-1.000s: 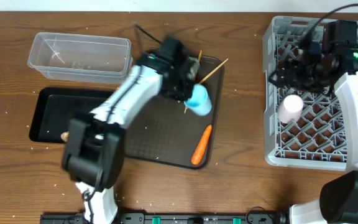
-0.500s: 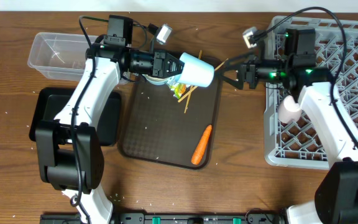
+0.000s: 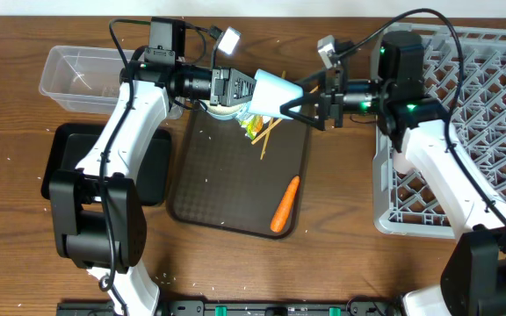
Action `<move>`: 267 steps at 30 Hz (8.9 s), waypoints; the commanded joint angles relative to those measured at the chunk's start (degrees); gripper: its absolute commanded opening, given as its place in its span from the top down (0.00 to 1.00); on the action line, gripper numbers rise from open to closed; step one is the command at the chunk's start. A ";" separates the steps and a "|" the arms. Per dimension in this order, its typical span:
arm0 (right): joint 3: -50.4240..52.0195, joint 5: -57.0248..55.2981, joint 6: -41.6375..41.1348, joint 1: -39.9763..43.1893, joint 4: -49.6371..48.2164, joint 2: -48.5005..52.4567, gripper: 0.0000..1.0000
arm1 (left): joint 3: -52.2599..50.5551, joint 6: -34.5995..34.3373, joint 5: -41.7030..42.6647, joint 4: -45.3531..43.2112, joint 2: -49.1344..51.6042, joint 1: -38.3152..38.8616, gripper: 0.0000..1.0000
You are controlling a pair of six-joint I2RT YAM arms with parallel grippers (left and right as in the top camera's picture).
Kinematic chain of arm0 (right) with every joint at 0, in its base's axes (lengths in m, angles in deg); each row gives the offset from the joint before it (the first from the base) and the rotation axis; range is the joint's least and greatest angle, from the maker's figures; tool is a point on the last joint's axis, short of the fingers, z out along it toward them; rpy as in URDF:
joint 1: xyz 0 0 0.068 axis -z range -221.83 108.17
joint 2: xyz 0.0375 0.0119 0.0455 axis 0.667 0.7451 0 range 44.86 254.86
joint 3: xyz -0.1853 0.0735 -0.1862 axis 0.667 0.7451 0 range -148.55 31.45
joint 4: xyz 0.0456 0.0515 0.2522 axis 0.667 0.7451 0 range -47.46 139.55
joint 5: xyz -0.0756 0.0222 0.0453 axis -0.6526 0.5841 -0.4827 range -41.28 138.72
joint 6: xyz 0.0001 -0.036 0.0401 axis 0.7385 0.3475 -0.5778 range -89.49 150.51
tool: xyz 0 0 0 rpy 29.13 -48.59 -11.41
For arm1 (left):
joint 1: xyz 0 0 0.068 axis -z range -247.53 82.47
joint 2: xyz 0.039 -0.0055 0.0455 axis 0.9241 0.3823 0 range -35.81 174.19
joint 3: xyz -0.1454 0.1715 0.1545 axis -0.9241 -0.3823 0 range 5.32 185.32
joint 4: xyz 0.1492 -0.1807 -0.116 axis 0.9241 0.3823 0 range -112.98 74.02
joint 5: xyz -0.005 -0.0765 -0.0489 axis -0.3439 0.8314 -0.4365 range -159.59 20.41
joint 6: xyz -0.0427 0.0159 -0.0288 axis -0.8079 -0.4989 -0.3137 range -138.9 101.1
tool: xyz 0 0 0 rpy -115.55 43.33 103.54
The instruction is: Sort waste into correct bins and load items into the dishwasher rack
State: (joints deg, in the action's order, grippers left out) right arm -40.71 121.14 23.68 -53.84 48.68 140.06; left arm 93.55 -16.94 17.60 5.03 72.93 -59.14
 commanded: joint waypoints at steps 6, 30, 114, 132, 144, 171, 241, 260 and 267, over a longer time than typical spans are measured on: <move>0.61 -1.07 -1.99 -2.75 -1.81 -0.04 0.39 | 0.90 0.79 2.82 -0.28 -0.42 0.33 0.94; 0.61 -5.99 1.03 11.47 7.15 -0.04 0.55 | 0.87 0.81 -0.09 -0.02 -0.39 0.31 0.65; -32.20 -64.52 2.67 19.50 70.95 10.47 0.71 | -0.81 0.83 -47.84 12.48 -0.39 1.36 0.64; -20.44 -71.14 1.07 18.84 58.97 10.47 0.84 | -1.01 0.81 -47.84 12.48 -0.39 1.36 0.64; -20.44 -72.39 1.05 18.84 44.65 10.47 0.54 | -1.03 0.81 -47.84 12.48 -0.39 1.36 0.64; -20.46 -54.69 1.79 17.62 47.52 10.45 0.30 | -1.14 0.83 -53.46 12.48 -0.39 5.09 0.63; -14.12 -59.30 -3.45 5.86 38.01 4.13 0.36 | -1.88 7.45 -74.90 1.18 7.28 19.54 0.45; -13.97 -58.47 -19.26 -4.48 25.75 13.94 0.48 | -0.87 -3.15 -81.46 5.09 2.19 11.45 0.46; -13.97 -58.93 -27.52 -9.79 21.68 22.49 0.53 | -0.90 -3.10 -81.48 7.32 0.66 10.27 0.46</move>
State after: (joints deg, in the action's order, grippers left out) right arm -54.41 62.43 1.89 -62.50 70.77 160.30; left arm 92.04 -19.15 -63.48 11.55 74.29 -48.78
